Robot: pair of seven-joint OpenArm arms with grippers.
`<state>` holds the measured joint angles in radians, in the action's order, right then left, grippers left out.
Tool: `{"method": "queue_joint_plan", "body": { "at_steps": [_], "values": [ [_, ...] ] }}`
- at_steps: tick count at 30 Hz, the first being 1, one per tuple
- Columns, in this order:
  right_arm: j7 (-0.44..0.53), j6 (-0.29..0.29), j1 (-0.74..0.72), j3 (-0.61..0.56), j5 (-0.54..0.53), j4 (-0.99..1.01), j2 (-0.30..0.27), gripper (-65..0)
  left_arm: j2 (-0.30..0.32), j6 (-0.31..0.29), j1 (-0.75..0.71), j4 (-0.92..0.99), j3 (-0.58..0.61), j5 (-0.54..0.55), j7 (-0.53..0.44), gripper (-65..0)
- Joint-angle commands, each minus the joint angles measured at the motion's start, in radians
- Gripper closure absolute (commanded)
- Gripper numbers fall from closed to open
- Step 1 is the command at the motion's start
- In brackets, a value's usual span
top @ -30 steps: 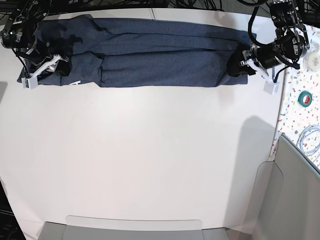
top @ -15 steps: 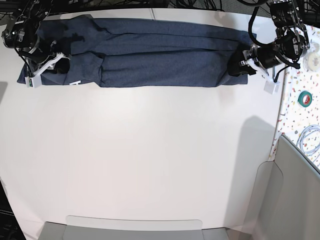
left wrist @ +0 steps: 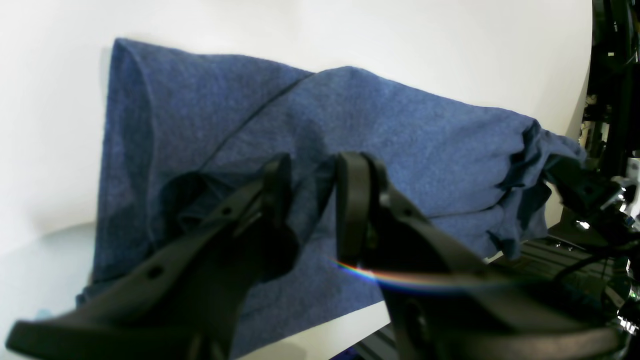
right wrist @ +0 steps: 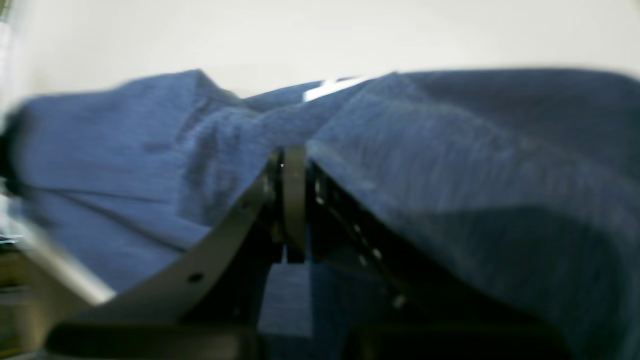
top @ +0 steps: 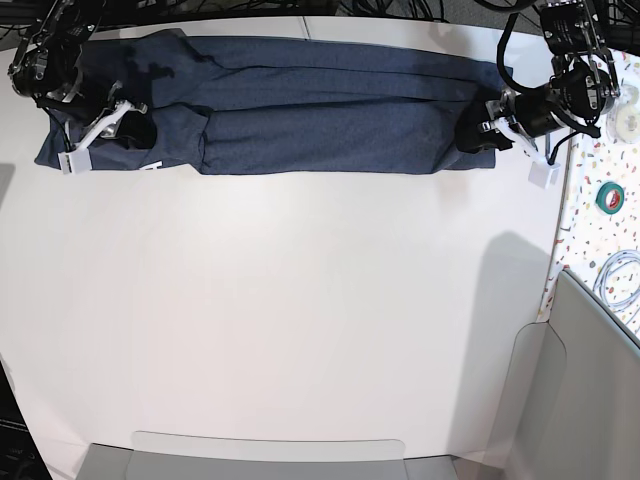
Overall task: Layout the t-shirt on the table in an organized manner, then fold the t-shirt properly
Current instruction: 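Regrasp the strip end at the right gripper, tucking the loose fabric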
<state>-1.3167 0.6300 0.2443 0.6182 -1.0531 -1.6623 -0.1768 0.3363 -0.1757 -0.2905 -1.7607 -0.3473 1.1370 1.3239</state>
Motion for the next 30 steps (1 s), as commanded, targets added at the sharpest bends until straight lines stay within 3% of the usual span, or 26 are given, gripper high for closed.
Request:
{"method": "queue_joint_plan", "body": {
  "at_steps": [1, 4, 11, 14, 23, 30],
  "values": [
    [0.013, 0.017, -0.004, 0.006, -0.060, 0.006, -0.033, 0.0, 0.014, -0.003, 0.003, -0.015, -0.009, 0.024, -0.008, -13.9],
    [0.007, 0.017, -0.003, 0.004, -0.175, 0.077, -0.065, 0.0, 0.014, -0.003, 0.003, -0.015, -0.009, 0.024, -0.008, -13.9],
    [-0.028, 0.017, -0.006, 0.001, -0.332, 0.152, -0.097, 0.0, 0.014, -0.003, 0.003, -0.015, -0.009, 0.024, -0.008, -13.9],
    [-0.079, 0.017, -0.013, 0.006, -0.356, 0.170, -0.097, 0.0, 0.014, -0.003, 0.003, -0.015, -0.009, 0.024, -0.008, -13.9],
    [-0.080, 0.017, -0.015, 0.006, -0.430, 0.195, -0.099, 0.0, 0.014, -0.003, 0.003, -0.015, -0.009, 0.024, -0.008, -13.9],
    [-0.080, 0.017, 0.028, 0.006, -0.430, 0.193, -0.149, 0.0, 0.014, -0.003, 0.003, -0.015, -0.009, 0.024, -0.008, -13.9]
  ]
}}
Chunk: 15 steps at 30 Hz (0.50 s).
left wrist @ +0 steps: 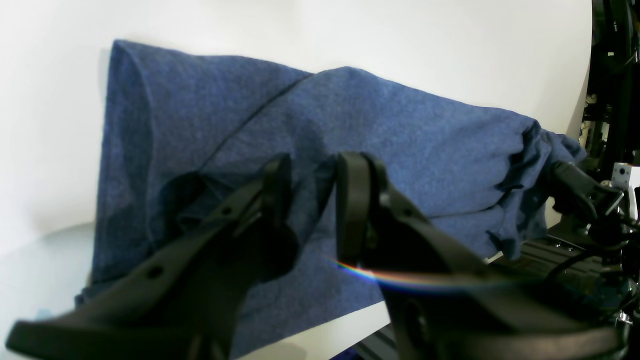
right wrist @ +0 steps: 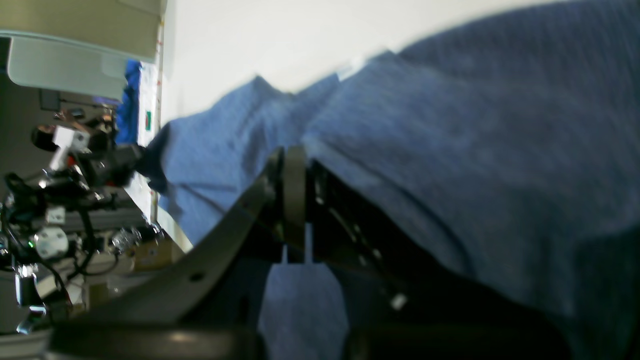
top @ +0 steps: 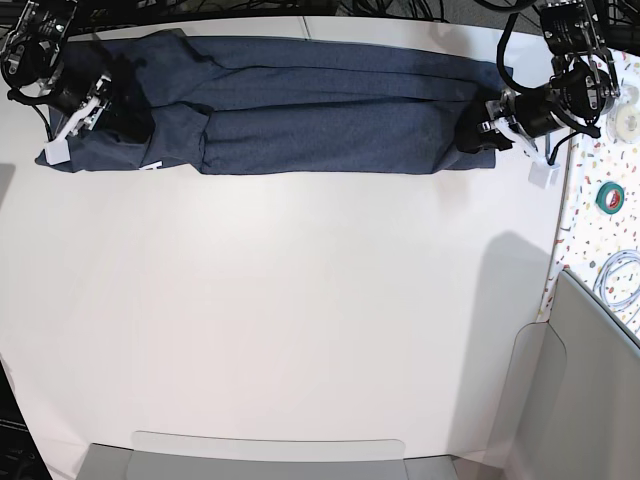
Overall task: Layout the t-shirt on the table in an organized manner, then fold the t-shirt properly
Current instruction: 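Regrasp the strip end at the right gripper, tucking the loose fabric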
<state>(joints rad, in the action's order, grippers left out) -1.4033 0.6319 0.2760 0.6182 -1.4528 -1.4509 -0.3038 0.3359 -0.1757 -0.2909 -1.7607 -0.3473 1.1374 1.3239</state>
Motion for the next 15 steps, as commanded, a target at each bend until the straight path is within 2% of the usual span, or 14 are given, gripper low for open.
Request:
{"method": "queue_joint_plan", "body": {
  "at_steps": [1, 6, 15],
  "values": [
    [0.007, 0.015, 0.002, 0.006, -0.031, -0.018, -0.031, 0.0, 0.015, -0.003, 0.003, -0.015, -0.009, 0.023, -0.008, -13.9],
    [0.007, 0.015, 0.029, 0.007, -0.031, -0.018, -0.067, 0.0, 0.015, -0.003, 0.003, -0.015, -0.009, 0.023, -0.008, -13.9],
    [0.007, 0.015, 0.036, 0.096, -0.031, -0.133, -0.065, 0.0, 0.015, -0.003, 0.005, -0.015, -0.008, 0.023, -0.008, -13.9]
  ]
}}
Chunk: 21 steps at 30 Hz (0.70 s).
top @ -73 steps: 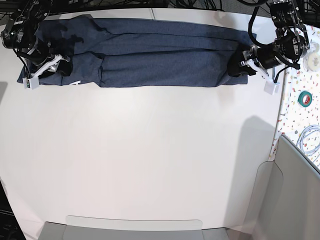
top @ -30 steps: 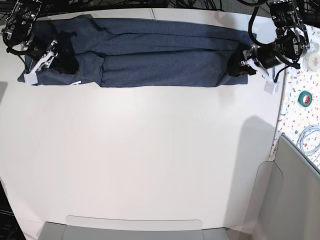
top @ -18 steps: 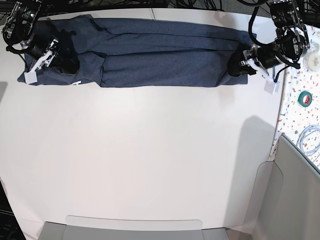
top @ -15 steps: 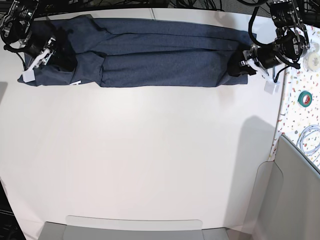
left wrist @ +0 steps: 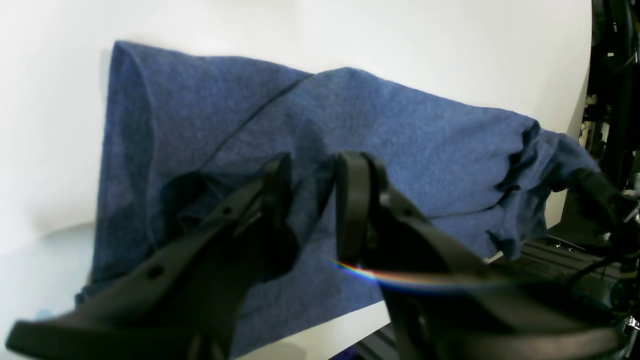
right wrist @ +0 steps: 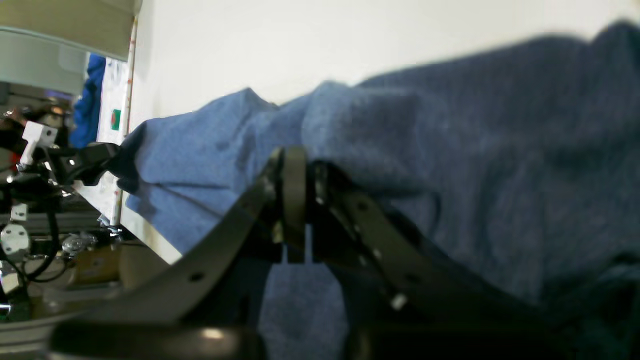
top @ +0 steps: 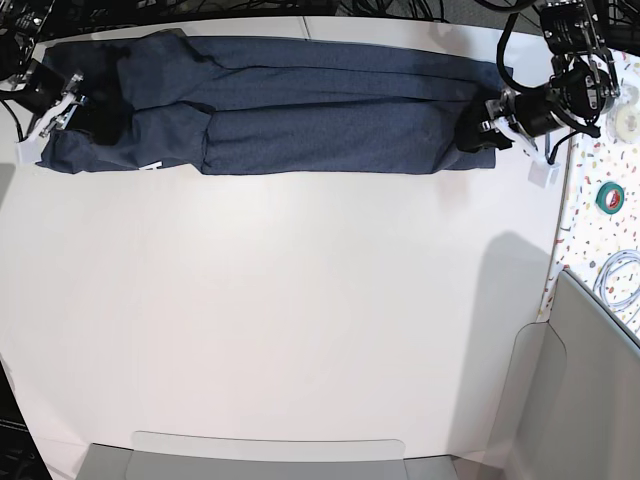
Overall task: Layout the t-shirt on the table in an organized manner, then fold the t-shirt properly
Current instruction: 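Regrasp the strip end at the right gripper, tucking the loose fabric, then pull the strip end with the right gripper to straighten the fold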
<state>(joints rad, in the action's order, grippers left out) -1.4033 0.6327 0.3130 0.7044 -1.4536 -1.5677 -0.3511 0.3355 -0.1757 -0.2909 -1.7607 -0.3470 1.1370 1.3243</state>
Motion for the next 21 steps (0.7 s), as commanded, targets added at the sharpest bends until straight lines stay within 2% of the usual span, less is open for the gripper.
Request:
{"method": "queue_joint_plan", "body": {
  "at_steps": [1, 16, 19, 21],
  "values": [
    [0.007, 0.014, -0.004, 0.010, -0.030, -0.023, -0.018, 0.0, 0.015, -0.003, 0.006, -0.015, -0.008, 0.024, -0.009, -13.9],
    [0.007, 0.017, -0.021, 0.004, -0.030, -0.024, -0.012, 0.0, 0.014, -0.003, 0.011, -0.015, -0.008, 0.022, -0.013, -13.9],
    [0.007, 0.063, -0.021, 0.004, -0.030, -0.023, -0.010, 0.0, 0.014, -0.003, 0.011, -0.015, -0.008, 0.022, -0.015, -13.9],
    [0.007, 0.065, -0.021, 0.004, -0.030, -0.023, -0.010, 0.0, 0.014, -0.003, 0.011, -0.014, -0.008, 0.022, -0.016, -13.9]
  ]
}}
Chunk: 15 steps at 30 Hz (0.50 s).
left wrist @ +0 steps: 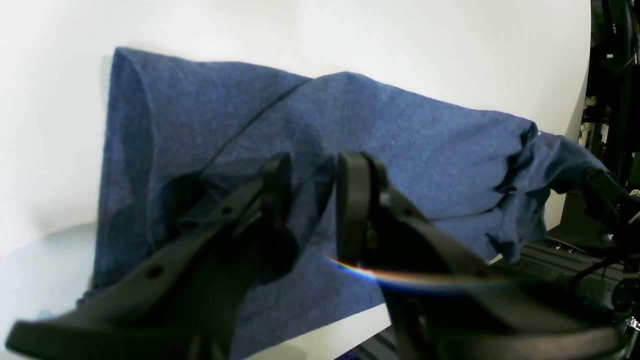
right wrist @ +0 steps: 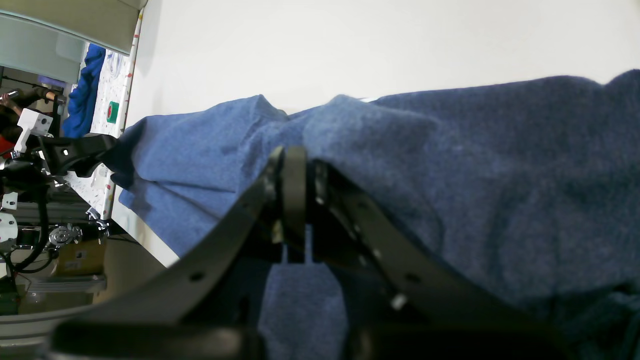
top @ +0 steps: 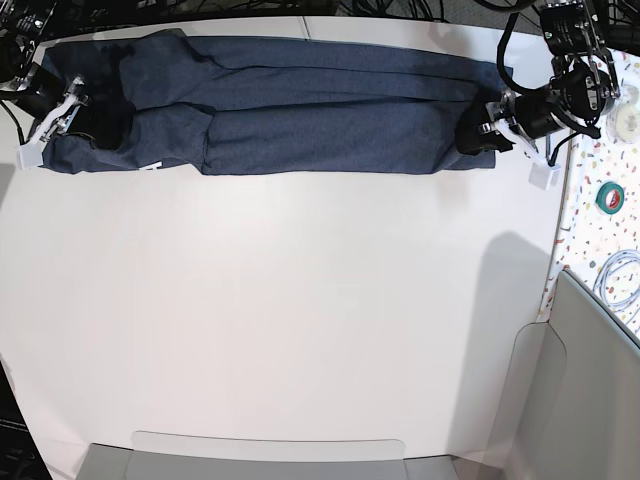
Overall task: Layout the t-shirt on the table in an organized manner, then fold the t-shirt properly
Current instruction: 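Pull the strip end with the right gripper to straighten the fold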
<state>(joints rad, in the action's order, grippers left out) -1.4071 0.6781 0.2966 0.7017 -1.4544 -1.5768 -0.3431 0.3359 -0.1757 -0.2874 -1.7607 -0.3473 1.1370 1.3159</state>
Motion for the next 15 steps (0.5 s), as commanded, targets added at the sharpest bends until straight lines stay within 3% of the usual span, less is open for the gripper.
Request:
{"method": "queue_joint_plan", "body": {
  "at_steps": [1, 15],
  "values": [
    [0.011, 0.020, -0.004, 0.006, -0.029, -0.014, -0.018, 0.0, 0.013, -0.003, 0.007, -0.014, -0.008, 0.022, -0.008, -13.9],
    [0.011, 0.020, -0.018, 0.005, -0.029, -0.017, -0.020, 0.0, -0.011, -0.003, 0.003, -0.014, -0.008, 0.021, -0.011, -13.9]
  ]
}}
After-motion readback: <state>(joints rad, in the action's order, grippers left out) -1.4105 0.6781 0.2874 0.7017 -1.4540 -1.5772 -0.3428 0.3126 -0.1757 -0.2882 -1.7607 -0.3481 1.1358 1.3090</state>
